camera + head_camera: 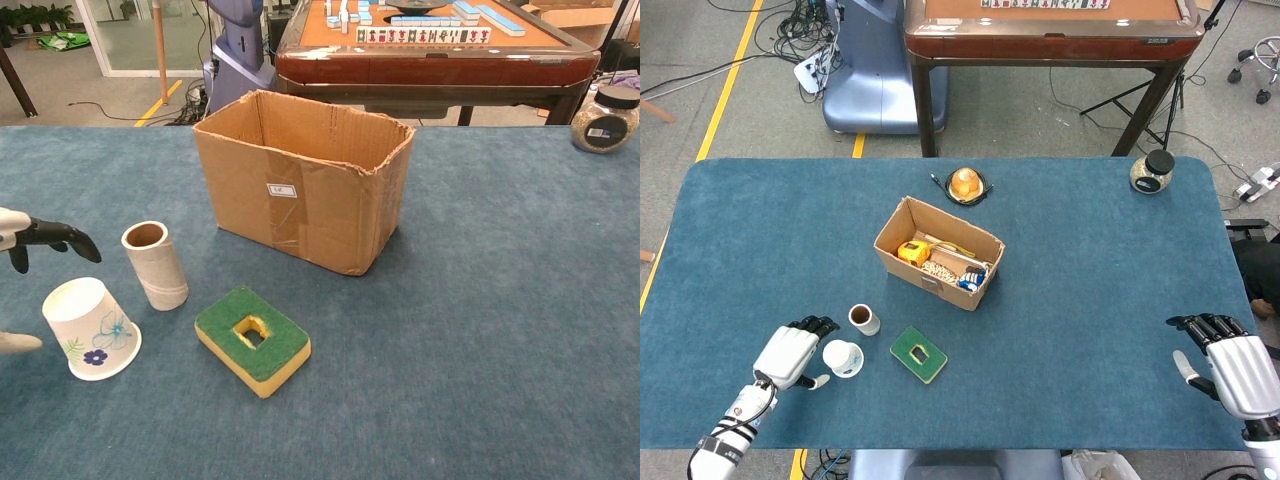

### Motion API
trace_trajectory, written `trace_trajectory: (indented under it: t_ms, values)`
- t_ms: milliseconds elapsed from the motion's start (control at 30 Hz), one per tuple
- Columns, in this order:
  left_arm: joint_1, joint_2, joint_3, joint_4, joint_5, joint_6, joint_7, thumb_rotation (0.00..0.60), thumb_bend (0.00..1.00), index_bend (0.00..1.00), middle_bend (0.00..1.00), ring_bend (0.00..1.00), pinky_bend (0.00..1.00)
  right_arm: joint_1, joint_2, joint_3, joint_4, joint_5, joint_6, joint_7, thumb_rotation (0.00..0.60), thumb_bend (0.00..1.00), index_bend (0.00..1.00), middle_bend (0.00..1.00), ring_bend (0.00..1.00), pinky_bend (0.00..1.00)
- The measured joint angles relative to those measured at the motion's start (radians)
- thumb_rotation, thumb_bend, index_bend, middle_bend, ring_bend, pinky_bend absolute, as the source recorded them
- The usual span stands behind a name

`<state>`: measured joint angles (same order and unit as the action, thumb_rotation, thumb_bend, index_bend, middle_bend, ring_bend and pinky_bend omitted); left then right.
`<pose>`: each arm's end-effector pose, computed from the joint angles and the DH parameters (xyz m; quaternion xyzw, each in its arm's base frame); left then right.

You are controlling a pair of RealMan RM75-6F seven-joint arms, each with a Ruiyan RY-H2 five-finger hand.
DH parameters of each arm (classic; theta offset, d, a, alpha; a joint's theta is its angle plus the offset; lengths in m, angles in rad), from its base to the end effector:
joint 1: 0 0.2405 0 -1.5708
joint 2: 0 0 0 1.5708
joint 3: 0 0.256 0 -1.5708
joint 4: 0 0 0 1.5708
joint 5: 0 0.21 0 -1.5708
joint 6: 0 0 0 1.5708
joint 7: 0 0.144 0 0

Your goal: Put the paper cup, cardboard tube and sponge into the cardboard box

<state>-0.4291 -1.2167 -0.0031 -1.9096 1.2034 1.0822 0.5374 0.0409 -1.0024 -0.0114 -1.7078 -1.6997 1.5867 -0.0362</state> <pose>-0.2139 0.2293 0.0528 -0.7579 -0.3958 -0.2654 0.4456 -0.2807 -0.1521 0.1805 0.6441 -0.3309 0.4081 0.5559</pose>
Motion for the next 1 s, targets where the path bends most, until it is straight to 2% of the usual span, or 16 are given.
trace_trajectory:
  t_ms: [467,1000]
  values:
    - [-0.022,-0.014,0.01,0.008,-0.003,-0.011,-0.008,0.6,0.13,0.32,0.23,0.16,0.29,-0.019,0.005,0.003,0.004,-0.012,0.036,0.018,0.6,0.38,0.34,0.41,0.33,0.37]
    - [-0.037,-0.056,0.016,0.038,0.016,-0.006,-0.015,0.6,0.13,0.32,0.25,0.16,0.29,-0.041,0.011,0.005,0.014,-0.03,0.083,0.047,0.6,0.38,0.34,0.41,0.33,0.37]
